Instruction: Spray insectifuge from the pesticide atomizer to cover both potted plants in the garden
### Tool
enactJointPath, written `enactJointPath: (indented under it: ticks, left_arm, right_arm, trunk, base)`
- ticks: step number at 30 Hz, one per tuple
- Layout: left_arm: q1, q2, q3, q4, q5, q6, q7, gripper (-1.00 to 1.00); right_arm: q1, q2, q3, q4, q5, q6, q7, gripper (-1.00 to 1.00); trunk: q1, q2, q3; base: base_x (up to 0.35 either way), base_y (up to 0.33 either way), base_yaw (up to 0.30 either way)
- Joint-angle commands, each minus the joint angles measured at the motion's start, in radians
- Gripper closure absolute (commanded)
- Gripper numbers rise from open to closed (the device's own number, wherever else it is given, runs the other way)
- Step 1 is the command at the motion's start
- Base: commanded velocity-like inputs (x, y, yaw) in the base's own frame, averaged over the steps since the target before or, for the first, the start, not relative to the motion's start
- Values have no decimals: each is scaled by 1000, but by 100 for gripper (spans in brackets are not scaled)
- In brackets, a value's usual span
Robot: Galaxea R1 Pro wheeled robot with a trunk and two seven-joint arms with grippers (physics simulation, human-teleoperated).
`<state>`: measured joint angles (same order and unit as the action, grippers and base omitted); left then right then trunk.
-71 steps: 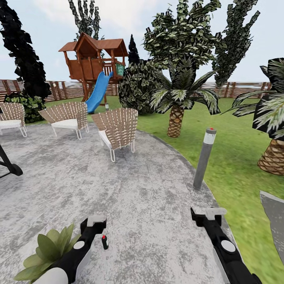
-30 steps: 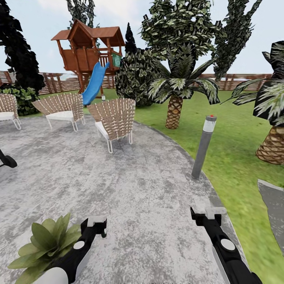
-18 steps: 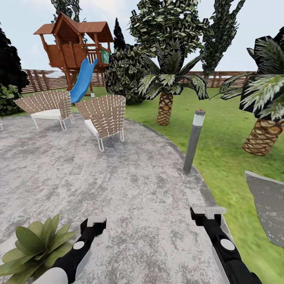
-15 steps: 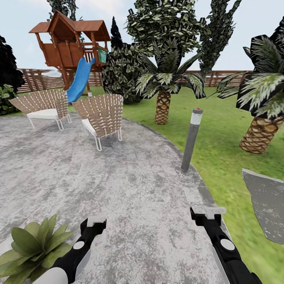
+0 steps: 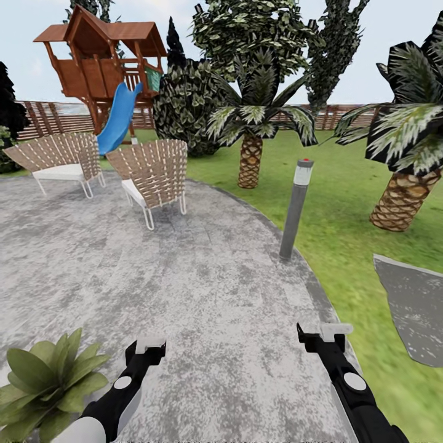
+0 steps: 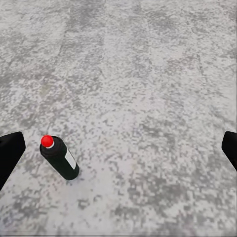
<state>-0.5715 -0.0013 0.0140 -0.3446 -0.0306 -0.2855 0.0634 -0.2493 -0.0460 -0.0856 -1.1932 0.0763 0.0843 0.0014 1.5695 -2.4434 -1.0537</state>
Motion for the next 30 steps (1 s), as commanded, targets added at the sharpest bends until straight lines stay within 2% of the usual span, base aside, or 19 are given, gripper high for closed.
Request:
enactJointPath:
  ticks: [1, 8, 30]
  left_arm:
    - [-1, 0, 1, 1, -3, -3, 3, -100]
    - [-1, 0, 1, 1, -4, -4, 3, -100]
    - [-1, 2, 6, 1, 3, -3, 6, -100]
  right_arm:
    - [0, 0, 0, -2, 8, 6, 0, -100]
    - [0, 0, -1, -2, 8, 6, 0, -100]
    - [0, 0, -2, -2, 10, 6, 0, -100]
  trunk:
    - [4, -8, -5]
    - [31, -57, -30]
    - [40, -62, -145]
  base:
    - [0, 0, 75]
    - [0, 0, 18]
    - [0, 0, 0]
